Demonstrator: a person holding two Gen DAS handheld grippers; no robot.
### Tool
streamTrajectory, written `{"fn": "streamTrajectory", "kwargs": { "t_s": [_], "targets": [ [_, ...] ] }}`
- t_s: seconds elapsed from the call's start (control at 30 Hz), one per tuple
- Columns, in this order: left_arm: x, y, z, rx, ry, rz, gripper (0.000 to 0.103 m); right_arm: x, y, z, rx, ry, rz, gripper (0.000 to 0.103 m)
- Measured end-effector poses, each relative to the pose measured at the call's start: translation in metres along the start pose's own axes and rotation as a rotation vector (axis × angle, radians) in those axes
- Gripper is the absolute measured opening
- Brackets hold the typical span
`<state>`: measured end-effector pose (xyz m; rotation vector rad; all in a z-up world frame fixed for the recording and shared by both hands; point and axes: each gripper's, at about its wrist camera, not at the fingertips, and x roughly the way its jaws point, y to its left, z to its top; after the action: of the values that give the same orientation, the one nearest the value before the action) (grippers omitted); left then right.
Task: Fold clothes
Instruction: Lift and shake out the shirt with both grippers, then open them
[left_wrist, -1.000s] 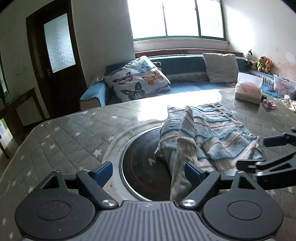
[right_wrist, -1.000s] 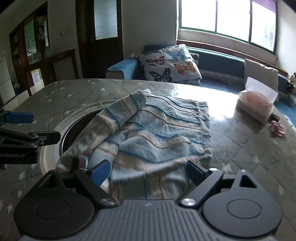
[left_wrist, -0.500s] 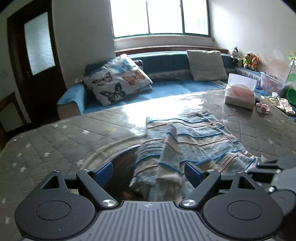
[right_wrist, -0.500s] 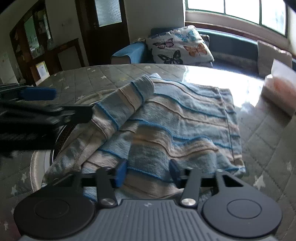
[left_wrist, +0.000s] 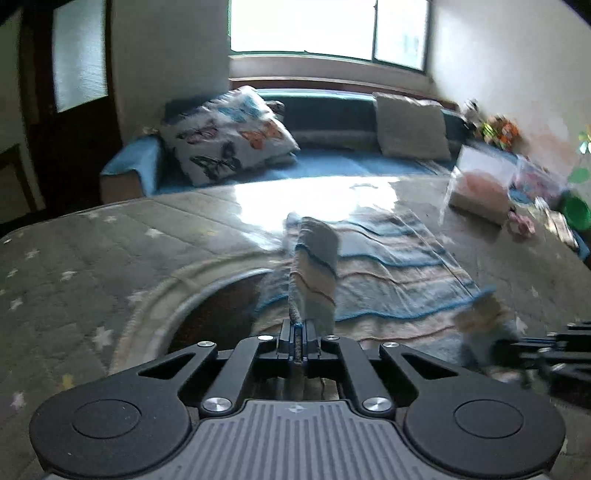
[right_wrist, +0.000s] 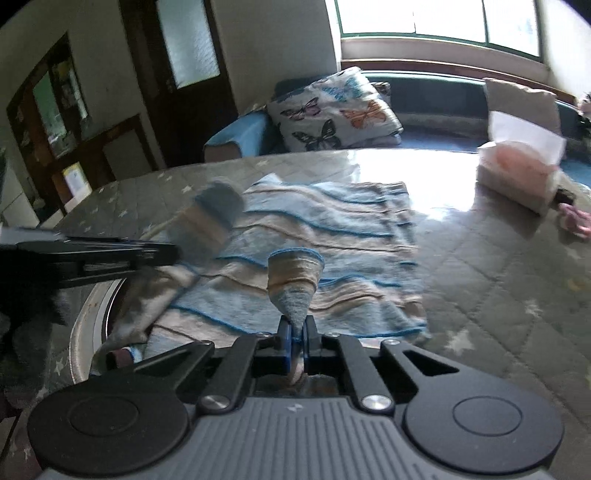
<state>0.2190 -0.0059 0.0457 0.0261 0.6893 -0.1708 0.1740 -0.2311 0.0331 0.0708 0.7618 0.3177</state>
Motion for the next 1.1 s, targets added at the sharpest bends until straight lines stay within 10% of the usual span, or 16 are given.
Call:
{"fn": "streamTrajectory", "kwargs": {
  "t_s": [0.4, 0.77, 1.1],
  "targets": [
    [-0.091, 0.086, -0.045, -0.228, -0.095, 0.192, 0.003, -0.073, -0.061, -0.025, 0.138, -0.093, -0.137, 0.005],
    [-0.187, 0.118, -0.097, -0.344, -0.134, 0.218, 0.003, -0.119, -0.084, -0.064, 0.233, -0.116, -0.153, 0.004],
    [-0.206, 0.125, -0.143, -0.328, 0.057, 0.199, 0.008, -0.138, -0.093, -0.084, 0.215, -0.040, -0.208, 0.013]
  ]
}}
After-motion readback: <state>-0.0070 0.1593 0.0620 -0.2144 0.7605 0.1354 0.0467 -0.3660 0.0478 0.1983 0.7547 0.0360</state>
